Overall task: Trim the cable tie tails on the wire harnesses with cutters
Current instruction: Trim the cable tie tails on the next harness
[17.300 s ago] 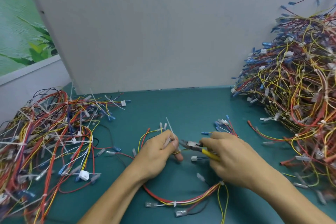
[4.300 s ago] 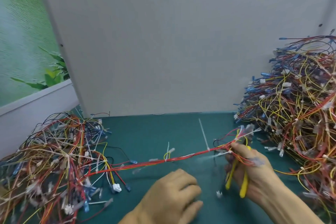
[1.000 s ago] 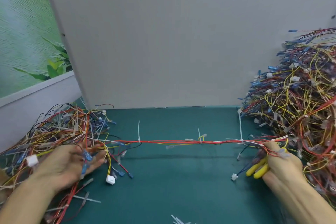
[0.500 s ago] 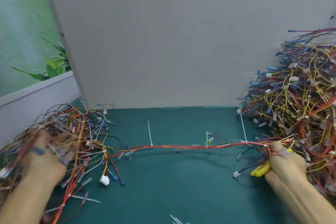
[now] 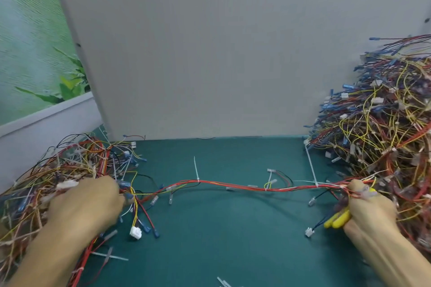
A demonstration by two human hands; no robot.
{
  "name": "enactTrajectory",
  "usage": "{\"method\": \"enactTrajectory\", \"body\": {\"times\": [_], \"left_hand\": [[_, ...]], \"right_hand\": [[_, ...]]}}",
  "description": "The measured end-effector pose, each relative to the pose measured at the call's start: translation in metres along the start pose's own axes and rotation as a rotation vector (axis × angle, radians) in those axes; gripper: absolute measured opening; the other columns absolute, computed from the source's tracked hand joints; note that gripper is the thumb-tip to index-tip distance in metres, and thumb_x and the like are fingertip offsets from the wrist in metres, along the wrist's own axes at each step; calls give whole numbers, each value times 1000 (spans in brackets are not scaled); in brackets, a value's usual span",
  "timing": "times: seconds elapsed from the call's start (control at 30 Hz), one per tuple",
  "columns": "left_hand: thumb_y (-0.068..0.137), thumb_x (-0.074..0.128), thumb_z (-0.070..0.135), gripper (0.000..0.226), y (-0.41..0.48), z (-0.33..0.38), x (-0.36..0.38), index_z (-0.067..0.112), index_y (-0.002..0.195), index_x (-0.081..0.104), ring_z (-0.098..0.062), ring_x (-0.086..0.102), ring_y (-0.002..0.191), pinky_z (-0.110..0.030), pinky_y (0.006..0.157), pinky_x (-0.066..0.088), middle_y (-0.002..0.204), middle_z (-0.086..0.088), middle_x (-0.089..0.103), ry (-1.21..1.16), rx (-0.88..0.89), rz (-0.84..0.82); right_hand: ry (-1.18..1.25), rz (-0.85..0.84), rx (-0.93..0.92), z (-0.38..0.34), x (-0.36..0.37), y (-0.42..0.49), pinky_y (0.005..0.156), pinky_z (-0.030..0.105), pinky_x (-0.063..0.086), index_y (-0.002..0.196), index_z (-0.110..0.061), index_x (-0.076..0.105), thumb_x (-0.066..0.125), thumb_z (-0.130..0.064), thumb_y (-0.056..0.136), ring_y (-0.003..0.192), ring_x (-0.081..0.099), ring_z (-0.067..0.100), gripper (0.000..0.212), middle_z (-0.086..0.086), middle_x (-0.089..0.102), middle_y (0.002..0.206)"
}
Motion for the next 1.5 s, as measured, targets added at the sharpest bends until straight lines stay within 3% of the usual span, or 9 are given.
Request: {"method": "enactTrajectory", "body": {"times": [0.2,0.3,0.47,0.67,0.9,1.07,1.17,1.3,1.5], "left_hand": [[85,61,45,24,-27,94,-19,32,105,53,-21,60,102,-34,76,49,109,7,56,-2,287,175],[88,60,32,49,-10,112,12,28,131,40,-24,55,117,-39,87,48,133,6,47,10,334,13],[89,60,37,68,22,117,25,25,144,24,-29,54,119,-42,90,47,136,-2,48,3,303,1],[90,59,22,20,29,125,-23,26,107,68,-29,63,98,-41,85,53,107,-7,68,-54,351,117],[80,66,0,14,-39,142,-151,12,85,70,-20,60,76,-29,72,48,88,-2,64,-471,827,773],[68,53,7,19,-9,149,-63,11,75,70,-20,65,83,-35,80,51,87,-2,70,-818,721,289],[72,53,12,24,10,147,6,17,88,69,-19,63,92,-30,88,47,95,-1,68,-750,615,65],[85,63,4,55,16,139,41,14,136,46,-11,45,128,-16,108,26,143,2,45,-704,596,79],[98,47,37,61,16,114,56,13,149,25,-14,29,141,-24,114,19,154,-3,29,-660,470,74]], "right_hand": [[137,-272,174,-1,39,-32,31,17,34,67,-16,42,49,-4,95,28,36,7,31,-1,39,43],[65,-468,274,2,54,-46,36,21,33,71,-15,49,57,-6,87,32,37,9,20,0,42,48],[45,-563,282,-6,60,-56,48,27,35,84,-11,58,60,-6,78,37,38,10,7,2,43,59],[71,-553,273,-13,59,-55,49,27,36,78,-11,60,52,-4,88,38,38,11,15,3,44,60],[76,-533,229,-16,59,-57,38,24,43,90,-6,64,48,-2,91,46,41,15,16,9,49,71],[37,-561,207,-19,61,-63,41,24,44,92,-6,63,49,-1,90,53,40,20,15,11,47,71],[11,-576,206,-19,62,-64,42,26,43,92,-5,63,48,-1,89,51,41,20,15,12,46,70],[-23,-589,217,-16,64,-68,45,27,41,94,-2,61,46,2,90,54,38,21,16,14,44,70],[-96,-595,218,-8,66,-73,57,32,35,92,1,62,48,3,89,54,38,23,14,16,43,71]]}}
Point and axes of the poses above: each hand's wrist, its own y-axis towards the middle knuckle, its own x-axis out of the palm, z = x × y, the point moved 8 cm from there along y, towards the middle knuckle
